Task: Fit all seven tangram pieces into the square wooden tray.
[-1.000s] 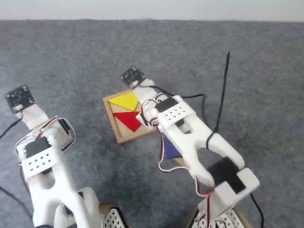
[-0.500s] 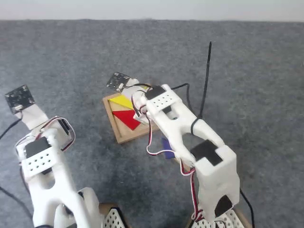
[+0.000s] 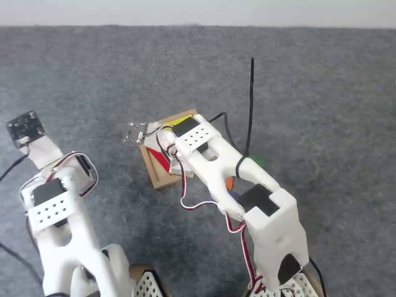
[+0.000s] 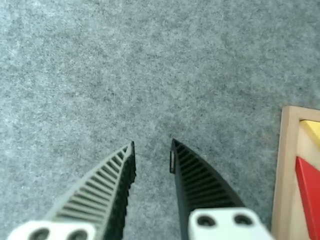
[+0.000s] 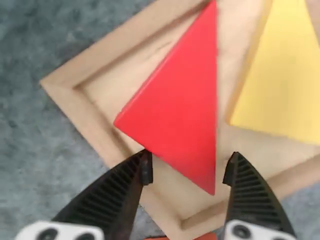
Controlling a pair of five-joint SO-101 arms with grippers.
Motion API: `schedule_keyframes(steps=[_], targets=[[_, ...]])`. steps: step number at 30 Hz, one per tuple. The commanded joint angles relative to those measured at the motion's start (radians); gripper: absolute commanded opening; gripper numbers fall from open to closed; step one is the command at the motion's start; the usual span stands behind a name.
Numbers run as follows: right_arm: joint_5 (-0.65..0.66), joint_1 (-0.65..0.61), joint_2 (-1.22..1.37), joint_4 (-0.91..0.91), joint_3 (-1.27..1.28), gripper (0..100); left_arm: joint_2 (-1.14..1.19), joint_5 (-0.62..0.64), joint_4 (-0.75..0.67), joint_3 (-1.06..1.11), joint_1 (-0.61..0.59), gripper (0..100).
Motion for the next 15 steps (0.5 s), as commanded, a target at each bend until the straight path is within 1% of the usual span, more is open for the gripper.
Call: schedule_keyframes(steps=[1, 3, 7, 8, 10, 13, 15], targets=[[0.025, -0.007, 0.05, 0.022, -0.058, 24.3, 0.0, -0.018, -0.023, -0.008, 0.006, 11], [0.028, -0.007, 0.079, 0.053, -0.098, 19.0, 0.0, -0.018, -0.023, -0.007, 0.006, 11], [0.023, -0.005, 0.101, 0.088, -0.147, 0.9, 0.0, -0.018, -0.023, -0.007, 0.006, 11], [0.023, -0.005, 0.101, 0.088, -0.149, 0.5, 0.0, -0.018, -0.023, -0.007, 0.006, 11], [0.002, -0.005, 0.097, 0.087, -0.152, 3.3, 0.0, -0.018, -0.023, -0.007, 0.006, 11], [-0.037, -0.01, 0.059, 0.088, -0.149, 0.6, 0.0, -0.018, -0.023, -0.007, 0.006, 11], [-0.061, -0.012, 0.016, 0.088, -0.144, 0.9, 0.0, -0.018, -0.023, -0.007, 0.006, 11]])
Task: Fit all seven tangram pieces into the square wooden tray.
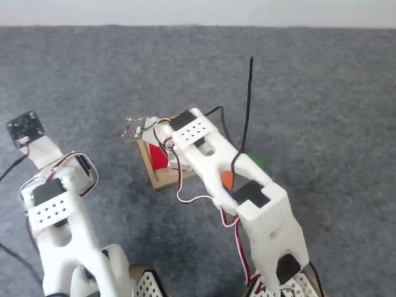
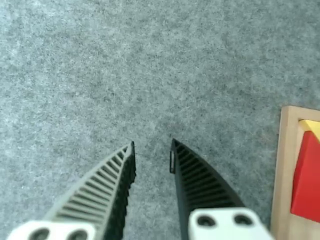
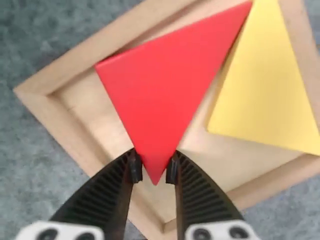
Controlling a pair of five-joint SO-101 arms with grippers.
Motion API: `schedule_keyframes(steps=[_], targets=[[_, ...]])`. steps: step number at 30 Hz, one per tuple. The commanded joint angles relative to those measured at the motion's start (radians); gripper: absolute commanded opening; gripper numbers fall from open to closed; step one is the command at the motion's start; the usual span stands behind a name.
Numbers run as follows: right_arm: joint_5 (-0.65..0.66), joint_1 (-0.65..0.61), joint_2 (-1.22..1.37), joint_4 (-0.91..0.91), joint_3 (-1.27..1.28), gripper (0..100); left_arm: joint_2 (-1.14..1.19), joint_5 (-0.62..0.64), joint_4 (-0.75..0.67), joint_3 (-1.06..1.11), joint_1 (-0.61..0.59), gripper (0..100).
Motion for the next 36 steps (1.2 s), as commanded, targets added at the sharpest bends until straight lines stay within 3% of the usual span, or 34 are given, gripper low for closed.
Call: schedule_keyframes(steps=[1, 19, 36], targets=[[-0.06, -0.018, -0.076, 0.024, -0.005, 0.8, 0.0, -0.018, -0.023, -0.007, 0.006, 11], [-0.273, -0.081, -0.211, -0.019, -0.005, 0.8, -0.002, -0.02, -0.023, -0.007, 0.006, 11], [-0.233, -0.213, -0.262, -0.176, -0.011, 0.9, -0.003, -0.021, -0.038, 0.012, -0.002, 11]])
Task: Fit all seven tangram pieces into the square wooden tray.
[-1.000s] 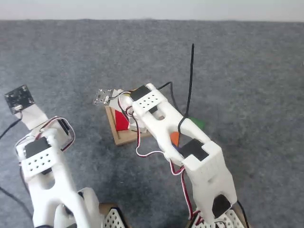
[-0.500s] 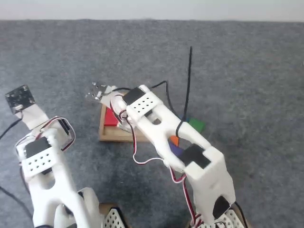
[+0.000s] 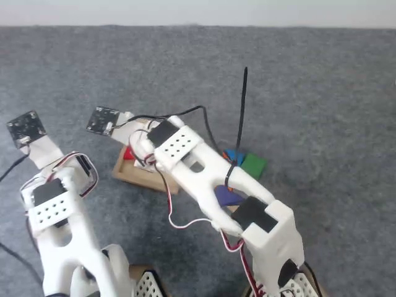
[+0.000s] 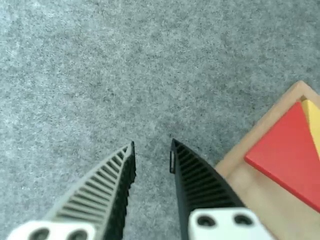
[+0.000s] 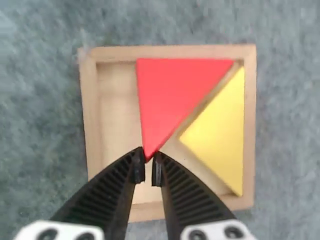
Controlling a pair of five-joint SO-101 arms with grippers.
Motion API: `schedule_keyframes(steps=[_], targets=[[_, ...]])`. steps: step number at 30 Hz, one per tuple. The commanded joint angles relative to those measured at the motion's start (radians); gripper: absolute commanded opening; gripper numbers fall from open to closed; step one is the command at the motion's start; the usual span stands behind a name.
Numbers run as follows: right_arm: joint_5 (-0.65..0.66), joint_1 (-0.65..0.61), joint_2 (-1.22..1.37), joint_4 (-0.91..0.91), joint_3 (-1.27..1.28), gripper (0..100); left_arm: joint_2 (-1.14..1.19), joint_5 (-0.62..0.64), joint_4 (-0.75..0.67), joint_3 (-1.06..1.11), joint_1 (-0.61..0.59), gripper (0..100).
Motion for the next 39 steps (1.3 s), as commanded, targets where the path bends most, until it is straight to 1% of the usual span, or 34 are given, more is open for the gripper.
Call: schedule_keyframes(steps=[1, 3, 7, 13, 19, 23, 25, 29, 31, 35, 39], targets=[[0.029, -0.058, -0.074, -0.061, -0.028, 0.9, -0.005, -0.014, -0.041, 0.007, -0.002, 11], [0.054, -0.074, -0.079, -0.07, -0.031, 0.9, -0.005, -0.015, -0.04, 0.008, -0.003, 11], [0.06, -0.084, -0.068, -0.074, -0.091, 0.9, -0.005, -0.026, -0.04, 0.012, -0.005, 11], [0.06, -0.079, 0.005, -0.064, -0.193, 0.9, -0.003, -0.048, -0.04, 0.013, -0.057, 11], [0.06, -0.079, 0.018, 0.042, -0.305, 0.8, 0.0, -0.048, -0.041, 0.015, -0.057, 11], [0.06, -0.079, 0.041, 0.05, -0.331, 1.1, -0.002, -0.049, -0.041, 0.022, -0.057, 11], [0.06, -0.079, 0.047, 0.053, -0.333, 4.3, -0.005, -0.049, -0.041, 0.027, -0.057, 11], [0.06, -0.074, 0.021, 0.067, -0.333, 17.0, -0.005, -0.049, -0.043, 0.027, -0.057, 11], [0.055, -0.042, -0.036, 0.108, -0.354, 17.7, -0.005, -0.049, -0.043, 0.027, -0.057, 11], [0.032, 0.07, -0.196, 0.269, -0.419, 13.1, -0.006, -0.049, -0.043, 0.022, -0.06, 11], [-0.075, 0.269, -0.325, 0.386, -0.419, 5.8, -0.006, -0.054, -0.037, 0.008, -0.041, 12]])
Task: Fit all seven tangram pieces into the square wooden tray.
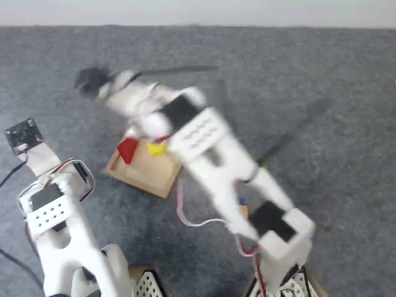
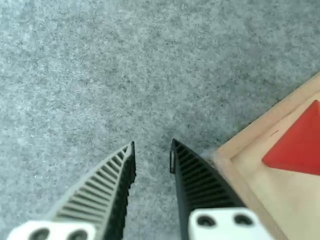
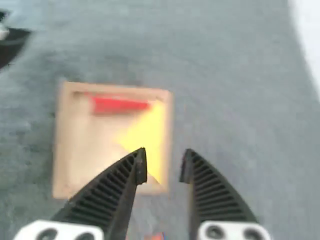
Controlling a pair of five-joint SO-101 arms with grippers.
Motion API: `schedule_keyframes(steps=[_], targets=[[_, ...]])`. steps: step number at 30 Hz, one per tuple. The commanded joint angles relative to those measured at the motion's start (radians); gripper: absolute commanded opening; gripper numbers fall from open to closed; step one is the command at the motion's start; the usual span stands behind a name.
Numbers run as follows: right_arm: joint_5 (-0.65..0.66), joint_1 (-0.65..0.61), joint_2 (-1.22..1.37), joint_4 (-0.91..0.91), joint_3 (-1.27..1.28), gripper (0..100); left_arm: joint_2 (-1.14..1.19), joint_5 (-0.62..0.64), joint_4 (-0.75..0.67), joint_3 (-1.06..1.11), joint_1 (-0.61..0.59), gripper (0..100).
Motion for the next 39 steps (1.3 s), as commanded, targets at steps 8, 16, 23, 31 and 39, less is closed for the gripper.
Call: schedule_keyframes(steps=[8, 16, 23, 31, 39], targets=[[-0.157, 0.518, -0.404, 0.275, 0.269, 0.9, 0.003, -0.115, 0.281, -0.366, 0.173, 15], [-0.15, 0.71, -0.828, -0.022, 1.008, 0.8, 0.121, -0.4, 0.706, -0.779, 0.381, 18], [-0.157, 0.665, -0.823, -0.223, 1.378, 0.8, 0.585, -0.532, 0.873, -1.072, 0.428, 21], [-0.157, 0.621, -0.828, -0.271, 1.445, 0.8, 0.753, -0.555, 0.842, -1.162, 0.471, 21], [-0.157, 0.619, -0.828, -0.275, 1.461, 0.8, 0.908, -0.594, 0.726, -1.116, 0.448, 21]])
